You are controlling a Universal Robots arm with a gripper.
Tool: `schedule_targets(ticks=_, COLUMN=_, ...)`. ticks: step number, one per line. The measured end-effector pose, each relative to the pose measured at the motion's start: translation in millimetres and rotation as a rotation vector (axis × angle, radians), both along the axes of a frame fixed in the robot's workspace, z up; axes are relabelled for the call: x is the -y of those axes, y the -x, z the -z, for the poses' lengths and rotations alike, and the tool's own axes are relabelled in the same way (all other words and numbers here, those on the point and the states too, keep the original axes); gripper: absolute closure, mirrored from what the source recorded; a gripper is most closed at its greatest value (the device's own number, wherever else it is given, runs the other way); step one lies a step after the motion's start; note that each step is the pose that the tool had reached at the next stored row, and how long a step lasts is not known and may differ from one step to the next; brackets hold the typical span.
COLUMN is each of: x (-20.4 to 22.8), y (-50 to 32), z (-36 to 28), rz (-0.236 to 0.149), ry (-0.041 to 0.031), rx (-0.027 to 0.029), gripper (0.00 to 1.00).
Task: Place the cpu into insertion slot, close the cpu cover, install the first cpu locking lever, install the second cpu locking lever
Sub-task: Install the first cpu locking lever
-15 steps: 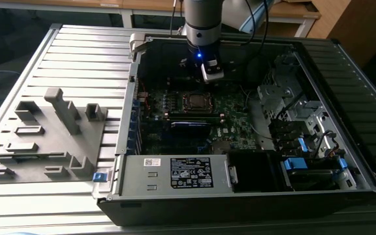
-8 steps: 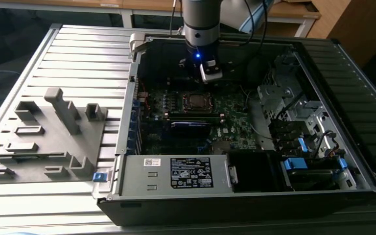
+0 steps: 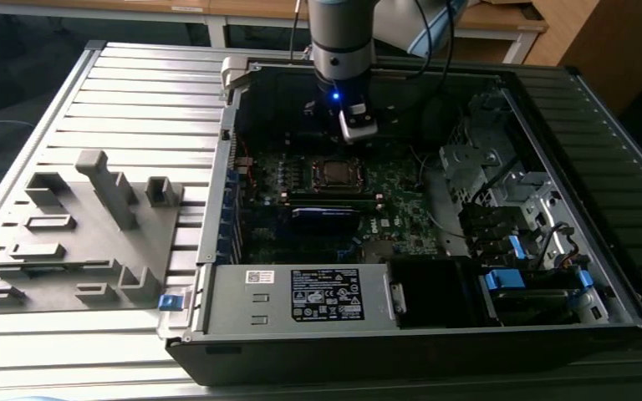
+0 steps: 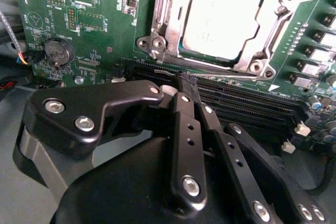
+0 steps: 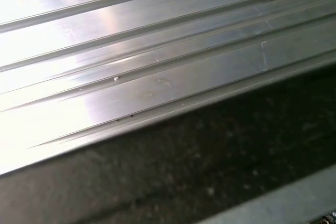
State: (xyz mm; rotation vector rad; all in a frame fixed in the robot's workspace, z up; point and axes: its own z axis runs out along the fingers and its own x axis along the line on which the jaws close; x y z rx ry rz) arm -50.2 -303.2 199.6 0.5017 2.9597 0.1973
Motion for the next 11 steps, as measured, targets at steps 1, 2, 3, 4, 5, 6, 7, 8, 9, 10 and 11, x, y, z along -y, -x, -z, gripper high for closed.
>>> schedule_targets(ticks=1, x=0.0, y=0.2, z=0.1, rz=0.0, ry=0.0001, rx=0.0006, gripper=0.89)
schedule_targets(ticks=2, x=0.0, y=0.2, z=0.1, rz=0.0, ry=0.0003, rx=0.0006, gripper=0.89)
schedule_targets(ticks=3, x=0.0, y=0.3, z=0.1, rz=0.0, ry=0.0003, rx=0.0007, gripper=0.89)
schedule_targets(ticks=4, x=0.0, y=0.5, z=0.2, rz=0.0, ry=0.0001, rx=0.0009, gripper=0.89)
schedule_targets(ticks=5, x=0.0, y=0.9, z=0.3, rz=0.0, ry=0.0, rx=0.001, gripper=0.89)
schedule_targets(ticks=6, x=-0.1, y=1.5, z=0.4, rz=0.0, ry=-0.0001, rx=0.0012, gripper=0.89)
schedule_targets(ticks=7, x=-0.1, y=2.4, z=0.5, rz=0.0, ry=-0.0001, rx=0.0014, gripper=0.89)
schedule_targets(ticks=8, x=-0.1, y=3.2, z=0.6, rz=0.0, ry=0.0, rx=0.0016, gripper=0.89)
schedule_targets(ticks=9, x=-0.1, y=3.5, z=0.8, rz=0.0, ry=0.0001, rx=0.0017, gripper=0.89)
schedule_targets(ticks=10, x=-0.1, y=3.6, z=1.0, rz=0.0, ry=0.0001, rx=0.0022, gripper=0.89)
schedule_targets(ticks=11, x=-0.1, y=3.6, z=1.1, rz=0.0, ry=0.0002, rx=0.0034, gripper=0.89)
